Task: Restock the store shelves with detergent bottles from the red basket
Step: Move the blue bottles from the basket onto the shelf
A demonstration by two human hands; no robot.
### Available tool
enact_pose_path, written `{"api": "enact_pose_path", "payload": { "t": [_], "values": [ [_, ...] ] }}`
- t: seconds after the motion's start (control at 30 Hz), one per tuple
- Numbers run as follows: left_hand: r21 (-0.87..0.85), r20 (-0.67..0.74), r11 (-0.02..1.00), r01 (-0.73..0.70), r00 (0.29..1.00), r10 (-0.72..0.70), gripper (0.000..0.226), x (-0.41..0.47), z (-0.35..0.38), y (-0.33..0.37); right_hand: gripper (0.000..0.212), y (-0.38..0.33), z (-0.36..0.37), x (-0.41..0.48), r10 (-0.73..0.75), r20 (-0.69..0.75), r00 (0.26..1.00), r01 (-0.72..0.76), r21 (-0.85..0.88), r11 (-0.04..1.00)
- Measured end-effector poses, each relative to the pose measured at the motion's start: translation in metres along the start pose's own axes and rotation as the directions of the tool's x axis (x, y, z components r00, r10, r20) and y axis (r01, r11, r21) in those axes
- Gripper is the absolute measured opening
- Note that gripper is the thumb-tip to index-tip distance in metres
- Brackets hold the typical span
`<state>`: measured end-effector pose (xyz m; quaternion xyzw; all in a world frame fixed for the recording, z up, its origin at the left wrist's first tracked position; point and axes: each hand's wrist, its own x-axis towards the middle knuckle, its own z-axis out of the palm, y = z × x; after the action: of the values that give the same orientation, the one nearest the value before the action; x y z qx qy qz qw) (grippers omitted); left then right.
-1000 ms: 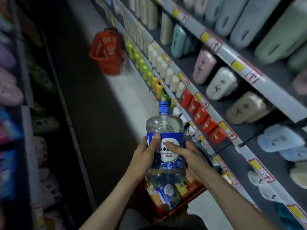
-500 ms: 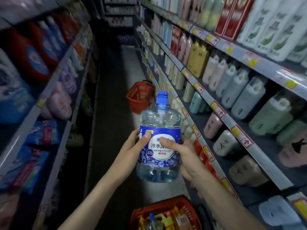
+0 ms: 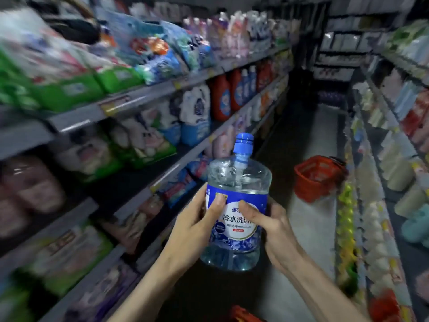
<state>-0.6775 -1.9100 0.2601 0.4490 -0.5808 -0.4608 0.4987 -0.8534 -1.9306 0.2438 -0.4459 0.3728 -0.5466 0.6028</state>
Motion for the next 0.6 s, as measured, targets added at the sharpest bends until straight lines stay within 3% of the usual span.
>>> {"api": "enact_pose_path", "payload": {
  "t": [0.17,0.33,0.6],
  "values": [
    [0.053,-0.217,0.999,0.012,0.976,0.0,0.038,-0.066,-0.066,0.025,0.052,0.004,0.083,-0.007,0.052,0.284,0.958,-0.041,-0.043,0.998],
    [0.082,-0.454,0.997,-0.016,0.889,0.052,0.036,-0.152,-0.13,0.052,0.051,0.011,0.184,-0.04,0.053,0.486,0.872,-0.006,-0.097,0.995],
    [0.186,-0.644,0.982,-0.001,0.755,0.123,0.035,-0.325,-0.218,0.101,0.05,0.025,0.332,-0.15,0.06,0.712,0.699,0.013,-0.097,0.995]
  ]
}}
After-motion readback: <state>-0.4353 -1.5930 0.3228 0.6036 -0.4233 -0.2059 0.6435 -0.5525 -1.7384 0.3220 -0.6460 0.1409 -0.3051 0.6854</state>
